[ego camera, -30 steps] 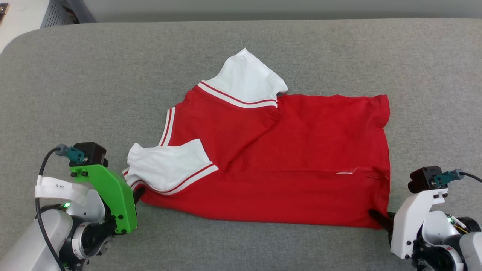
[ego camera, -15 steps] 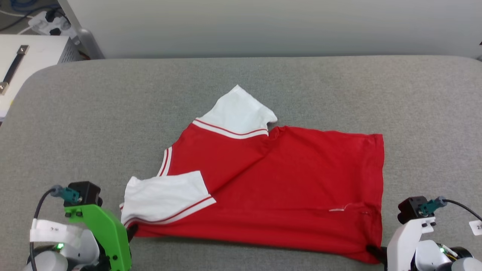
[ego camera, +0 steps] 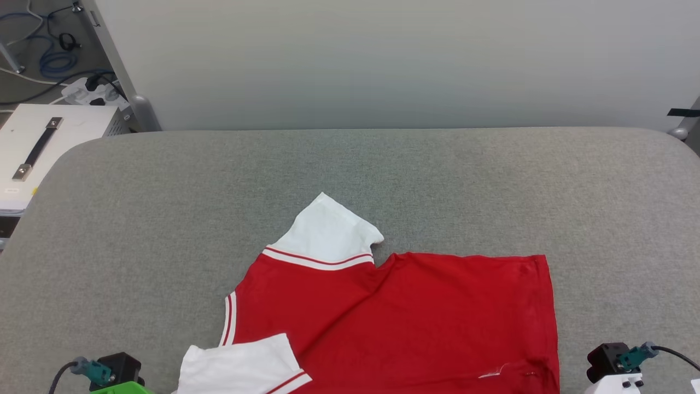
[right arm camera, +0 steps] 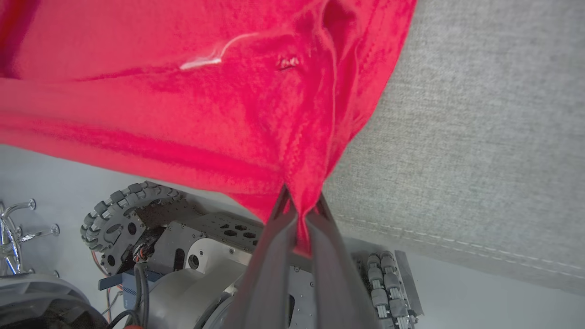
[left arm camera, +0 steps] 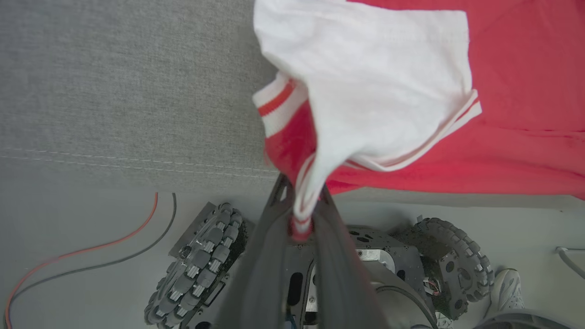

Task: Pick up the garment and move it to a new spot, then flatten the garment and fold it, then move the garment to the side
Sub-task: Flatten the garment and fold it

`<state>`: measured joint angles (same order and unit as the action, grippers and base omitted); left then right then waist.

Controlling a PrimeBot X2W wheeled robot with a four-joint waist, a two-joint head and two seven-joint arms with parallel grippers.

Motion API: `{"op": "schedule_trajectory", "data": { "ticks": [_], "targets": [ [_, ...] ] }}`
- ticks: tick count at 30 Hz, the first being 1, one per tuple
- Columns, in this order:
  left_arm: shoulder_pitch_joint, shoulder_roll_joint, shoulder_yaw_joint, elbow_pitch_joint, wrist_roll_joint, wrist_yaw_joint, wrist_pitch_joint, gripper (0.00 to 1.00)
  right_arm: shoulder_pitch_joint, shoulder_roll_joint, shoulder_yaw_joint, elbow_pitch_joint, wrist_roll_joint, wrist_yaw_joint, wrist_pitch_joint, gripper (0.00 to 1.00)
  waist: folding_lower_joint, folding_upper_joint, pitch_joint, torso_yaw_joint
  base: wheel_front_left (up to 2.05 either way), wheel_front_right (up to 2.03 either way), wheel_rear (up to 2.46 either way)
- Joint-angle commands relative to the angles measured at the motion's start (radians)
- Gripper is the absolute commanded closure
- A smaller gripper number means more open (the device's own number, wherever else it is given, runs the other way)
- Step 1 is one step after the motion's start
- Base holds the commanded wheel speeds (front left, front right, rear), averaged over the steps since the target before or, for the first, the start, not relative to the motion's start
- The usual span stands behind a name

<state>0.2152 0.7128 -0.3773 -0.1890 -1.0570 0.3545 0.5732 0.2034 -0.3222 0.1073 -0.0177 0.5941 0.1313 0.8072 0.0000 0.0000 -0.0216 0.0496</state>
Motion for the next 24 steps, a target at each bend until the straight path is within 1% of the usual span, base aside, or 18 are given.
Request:
{"op": "schedule_trajectory", "data": {
  "ticks": [1, 7, 8, 9, 10, 14, 19, 24],
  "targets": [
    [0.001, -0.015, 0.003, 0.017, -0.012, -0.012, -0.010, 1.00, 0.010, 0.012, -0.011, 0.000, -0.008, -0.001, -0.010, 1.00, 0.0000, 0.0000, 0.006, 0.000, 0.00, 0.00, 0.00],
    [-0.075, -0.077, -0.038, 0.113, -0.013, -0.064, -0.011, 1.00, 0.004, 0.055, -0.031, 0.034, -0.045, -0.001, -0.059, 1.00, 0.0000, 0.0000, 0.022, -0.004, 0.00, 0.00, 0.00],
    [-0.089, -0.088, -0.044, 0.131, -0.014, -0.071, -0.009, 0.80, 0.002, 0.063, -0.031, 0.042, -0.044, -0.001, -0.069, 0.59, 0.0000, 0.0000, 0.024, -0.006, 0.00, 0.00, 0.00],
    [-0.100, -0.096, -0.047, 0.143, -0.015, -0.076, -0.009, 0.32, 0.001, 0.067, -0.030, 0.046, -0.046, -0.001, -0.078, 0.07, 0.0000, 0.0000, 0.025, -0.007, 0.00, 0.00, 0.00],
    [-0.111, -0.105, -0.050, 0.158, -0.016, -0.082, -0.010, 0.00, -0.002, 0.071, -0.027, 0.047, -0.049, -0.001, -0.092, 0.00, 0.0000, 0.0000, 0.025, -0.008, 0.00, 0.00, 0.00],
    [-0.142, -0.112, -0.050, 0.193, -0.004, -0.101, -0.028, 0.00, -0.010, 0.079, -0.025, 0.036, -0.069, -0.001, -0.164, 0.00, 0.0000, 0.0000, 0.024, -0.014, 0.00, 0.00, 0.00],
    [-0.179, -0.090, -0.039, 0.200, 0.033, -0.124, -0.068, 0.00, -0.026, 0.091, -0.049, -0.007, -0.122, -0.001, -0.306, 0.00, 0.0000, 0.0000, 0.016, -0.020, 0.00, 0.00, 0.00],
    [-0.227, -0.074, -0.043, 0.184, 0.096, -0.141, -0.118, 0.00, -0.041, 0.138, -0.109, -0.058, -0.204, -0.001, -0.451, 0.00, 0.0000, 0.0000, 0.010, -0.031, 0.00, 0.00, 0.00]
  ]
}}
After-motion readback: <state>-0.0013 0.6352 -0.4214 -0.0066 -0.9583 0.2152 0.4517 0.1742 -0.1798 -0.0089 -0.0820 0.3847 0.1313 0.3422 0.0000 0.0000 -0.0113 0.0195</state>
